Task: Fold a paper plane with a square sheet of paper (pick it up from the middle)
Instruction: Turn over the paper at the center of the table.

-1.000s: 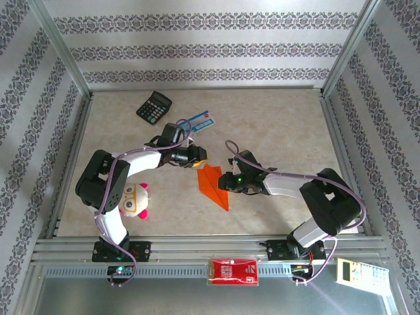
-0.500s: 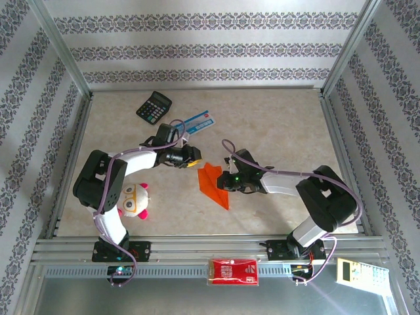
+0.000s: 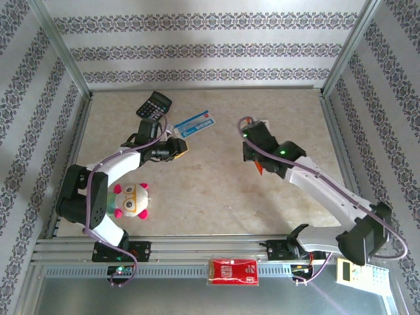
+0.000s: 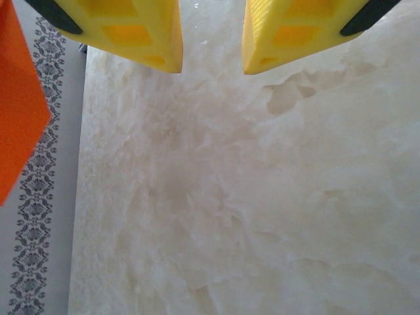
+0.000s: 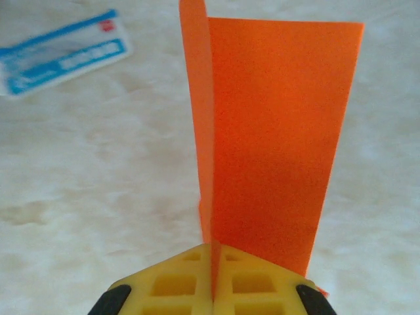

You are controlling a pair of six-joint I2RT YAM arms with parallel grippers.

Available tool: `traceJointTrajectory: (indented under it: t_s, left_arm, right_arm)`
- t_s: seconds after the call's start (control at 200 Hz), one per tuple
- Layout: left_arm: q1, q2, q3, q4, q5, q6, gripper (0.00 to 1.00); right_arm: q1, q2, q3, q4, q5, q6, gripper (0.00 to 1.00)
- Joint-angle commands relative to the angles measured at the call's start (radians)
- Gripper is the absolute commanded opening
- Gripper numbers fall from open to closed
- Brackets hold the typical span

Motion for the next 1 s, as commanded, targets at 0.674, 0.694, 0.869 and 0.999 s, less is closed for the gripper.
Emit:
traceJointTrajectory:
  t_s: [0.674, 0.694, 0.869, 0.999]
  left_arm:
    - [0.132, -0.121, -0.246, 0.062, 0.017, -0.041, 0.3]
    - [0.131, -0.127, -0.253, 0.07, 0.028, -0.05, 0.3]
    - [0.061, -0.182, -0.302, 0.114, 0.037, -0.118, 0.28]
    - [-0.075, -0.167, -0.281, 0.143, 0.007, -0.164, 0.25]
  right_arm:
    - [0.378, 0.74, 0.413, -0.215, -0.04, 0.31, 0.25]
    - [0.376, 0.714, 0.396, -0.187, -0.059, 0.306, 0.26]
    - [0.296, 0.423, 0.1, 0.095, -0.334, 0.273, 0.25]
    - [0.128, 0.259, -0.153, 0.29, -0.581, 0.234, 0.19]
